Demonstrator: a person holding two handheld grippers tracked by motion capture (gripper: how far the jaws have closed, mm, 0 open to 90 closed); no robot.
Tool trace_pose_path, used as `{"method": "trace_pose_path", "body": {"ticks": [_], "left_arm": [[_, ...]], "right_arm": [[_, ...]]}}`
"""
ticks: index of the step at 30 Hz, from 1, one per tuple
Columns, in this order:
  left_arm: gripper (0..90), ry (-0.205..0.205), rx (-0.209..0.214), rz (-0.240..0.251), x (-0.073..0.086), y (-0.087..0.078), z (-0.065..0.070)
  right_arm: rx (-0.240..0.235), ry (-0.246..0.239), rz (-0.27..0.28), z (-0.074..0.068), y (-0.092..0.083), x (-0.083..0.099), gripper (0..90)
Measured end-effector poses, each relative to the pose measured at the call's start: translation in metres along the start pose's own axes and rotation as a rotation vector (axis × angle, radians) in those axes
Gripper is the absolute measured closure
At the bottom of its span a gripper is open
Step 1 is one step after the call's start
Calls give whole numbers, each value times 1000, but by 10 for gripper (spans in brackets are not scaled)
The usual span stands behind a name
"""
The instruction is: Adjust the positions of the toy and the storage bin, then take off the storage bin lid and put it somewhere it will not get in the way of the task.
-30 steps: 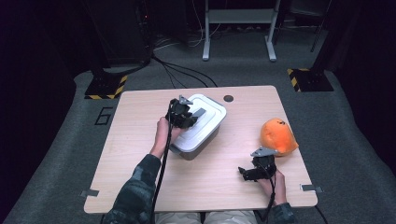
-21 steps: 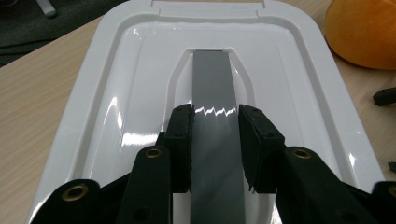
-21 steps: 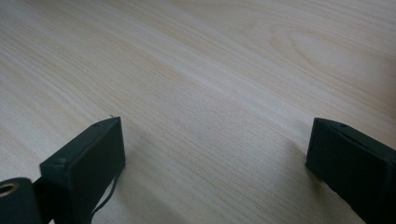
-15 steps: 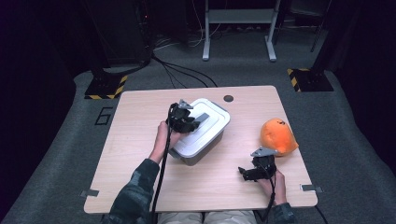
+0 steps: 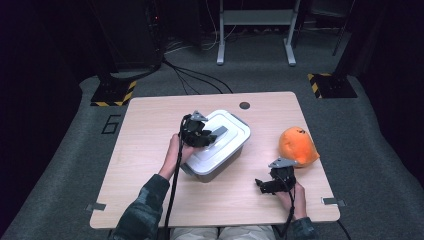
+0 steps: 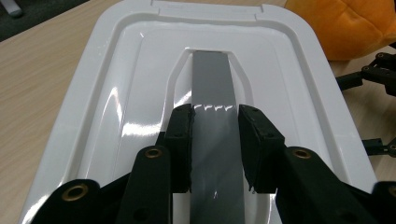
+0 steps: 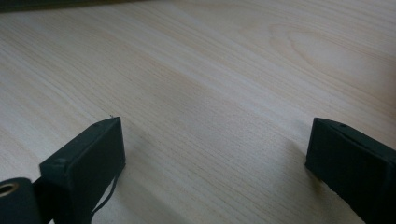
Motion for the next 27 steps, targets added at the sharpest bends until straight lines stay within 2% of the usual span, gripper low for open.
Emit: {"method": "trace_pose_path", "body": {"ticks": [5,7,10,16,22,24,25,27], "left_arm": [[663,-1,27,-1,0,0,7],[662,-18,60,2,0,0,9],[663,-27,69,5,1,1,10],[662,-3,51,-7,0,1,13],[653,58,14,-32,-1,1,15],[625,83,-18,-44,-3,3,19],[618,83,-18,-44,-3,3,19],[633,113,-26,-53,-4,3,20]], "right_arm": [[0,0,0,0,0,0,36],[0,0,0,0,0,0,36],[1,1,0,0,0,0,36],[0,0,0,0,0,0,36],[1,0,0,0,0,0,36],[0,0,0,0,0,0,36],[0,0,0,0,0,0,36],[0,1,0,0,0,0,36]]}}
Point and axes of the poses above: each handheld gripper's, and its own axes: y roughly forward along the jaws, x roughly out of its underside, z roughly to its right, the point moved 5 cm from there along y, roughly forward along the jaws, and after that the axes turned 7 degrees about z, right-handed, at the moved point
